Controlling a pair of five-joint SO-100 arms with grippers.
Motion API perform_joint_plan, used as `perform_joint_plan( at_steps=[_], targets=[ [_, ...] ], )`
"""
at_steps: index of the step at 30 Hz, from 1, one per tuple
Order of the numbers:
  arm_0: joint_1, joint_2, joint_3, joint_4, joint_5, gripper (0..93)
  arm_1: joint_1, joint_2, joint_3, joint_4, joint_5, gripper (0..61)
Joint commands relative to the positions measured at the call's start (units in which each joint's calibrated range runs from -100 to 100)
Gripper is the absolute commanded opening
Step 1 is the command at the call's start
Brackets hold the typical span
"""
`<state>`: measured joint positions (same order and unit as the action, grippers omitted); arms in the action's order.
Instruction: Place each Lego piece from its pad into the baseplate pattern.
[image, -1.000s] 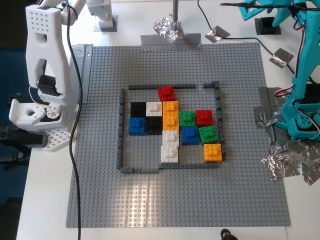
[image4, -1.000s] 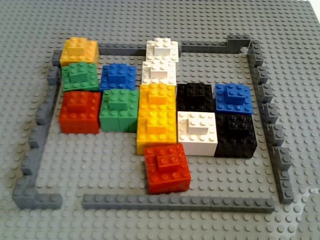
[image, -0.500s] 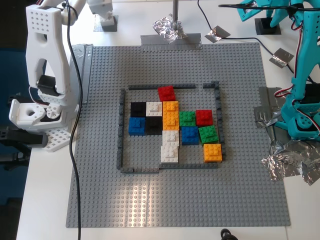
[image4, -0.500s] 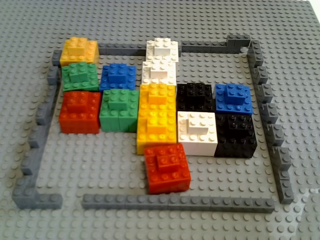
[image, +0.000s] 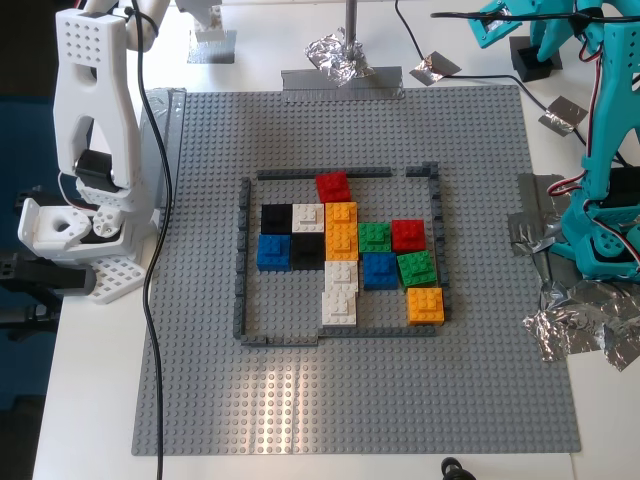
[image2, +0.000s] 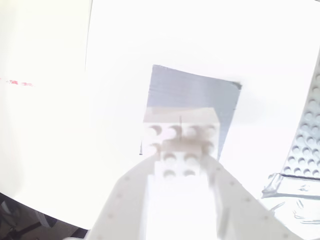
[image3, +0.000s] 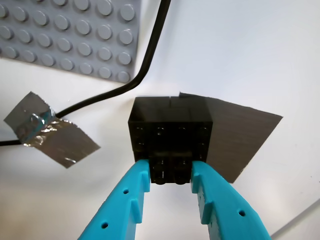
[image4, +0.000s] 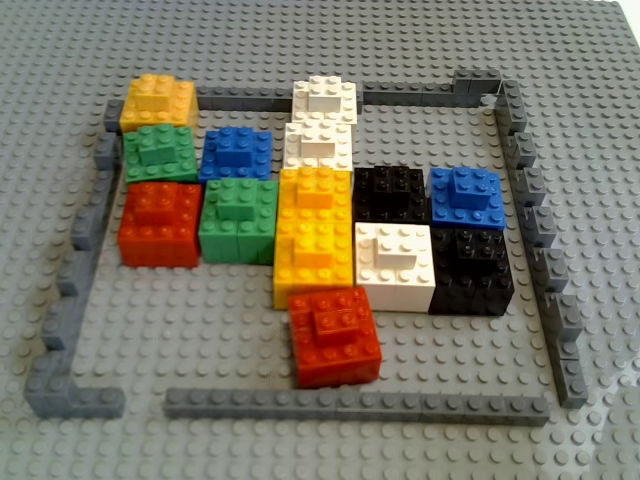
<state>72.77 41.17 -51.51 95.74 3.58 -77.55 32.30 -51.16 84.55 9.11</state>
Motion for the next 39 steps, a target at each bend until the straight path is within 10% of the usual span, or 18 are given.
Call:
perform_joint_plan(
  at_steps=[1, 28, 39],
  targets=[
    [-0.41, -2.45, -2.62, 0.68, 0.5, 0.0, 1.99, -11.01, -4.69, 5.03, -1.27, 0.3],
    [-11.51, -34.9, 21.49, 2.8, 4.94, 0.0, 40.22, -58.91, 50.84, 13.49, -14.51, 0.3],
    [-22.68, -53.27, 39.19, 2.96, 4.94, 0.0, 56.33, -56.42, 68.27, -2.78, -17.68, 0.2]
  ],
)
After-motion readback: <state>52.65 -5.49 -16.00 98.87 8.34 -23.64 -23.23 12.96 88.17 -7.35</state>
